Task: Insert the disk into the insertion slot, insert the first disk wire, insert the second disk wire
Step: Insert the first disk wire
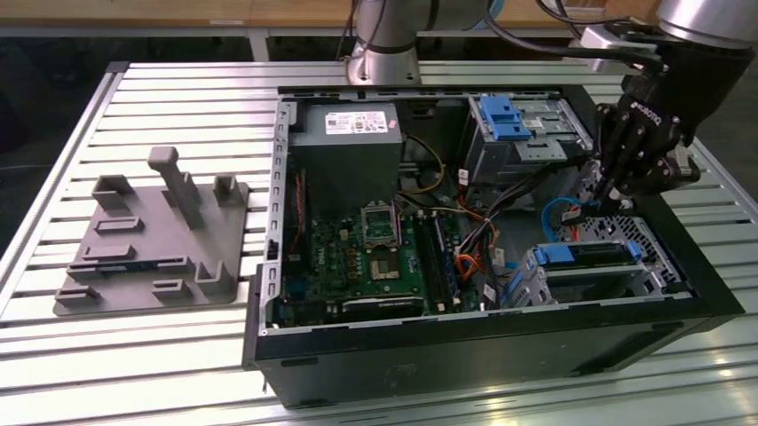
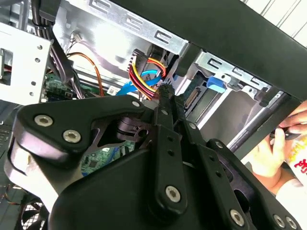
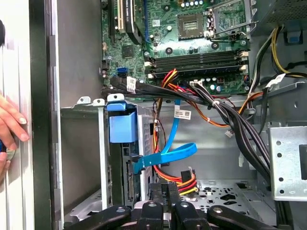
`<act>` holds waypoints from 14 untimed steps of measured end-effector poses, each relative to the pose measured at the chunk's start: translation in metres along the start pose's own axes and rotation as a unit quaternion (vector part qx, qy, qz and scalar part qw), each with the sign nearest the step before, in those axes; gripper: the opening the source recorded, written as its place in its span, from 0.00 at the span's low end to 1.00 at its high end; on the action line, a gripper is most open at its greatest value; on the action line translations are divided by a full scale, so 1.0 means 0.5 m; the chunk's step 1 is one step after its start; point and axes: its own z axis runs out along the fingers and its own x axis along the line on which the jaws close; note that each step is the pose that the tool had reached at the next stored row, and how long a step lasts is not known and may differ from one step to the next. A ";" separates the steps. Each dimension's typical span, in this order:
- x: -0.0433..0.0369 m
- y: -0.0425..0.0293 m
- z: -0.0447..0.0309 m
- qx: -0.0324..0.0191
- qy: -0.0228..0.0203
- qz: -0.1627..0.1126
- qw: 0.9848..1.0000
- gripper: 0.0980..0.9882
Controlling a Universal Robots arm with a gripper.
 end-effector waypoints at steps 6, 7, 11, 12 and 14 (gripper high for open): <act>0.002 0.000 0.000 0.000 -0.001 0.000 1.000 0.07; 0.003 0.000 0.001 0.000 -0.003 0.000 1.000 0.07; 0.009 -0.001 0.002 0.000 -0.020 -0.002 1.000 0.07; 0.011 -0.001 0.002 -0.001 -0.023 -0.002 1.000 0.07; 0.015 -0.001 0.003 -0.001 -0.029 -0.002 1.000 0.07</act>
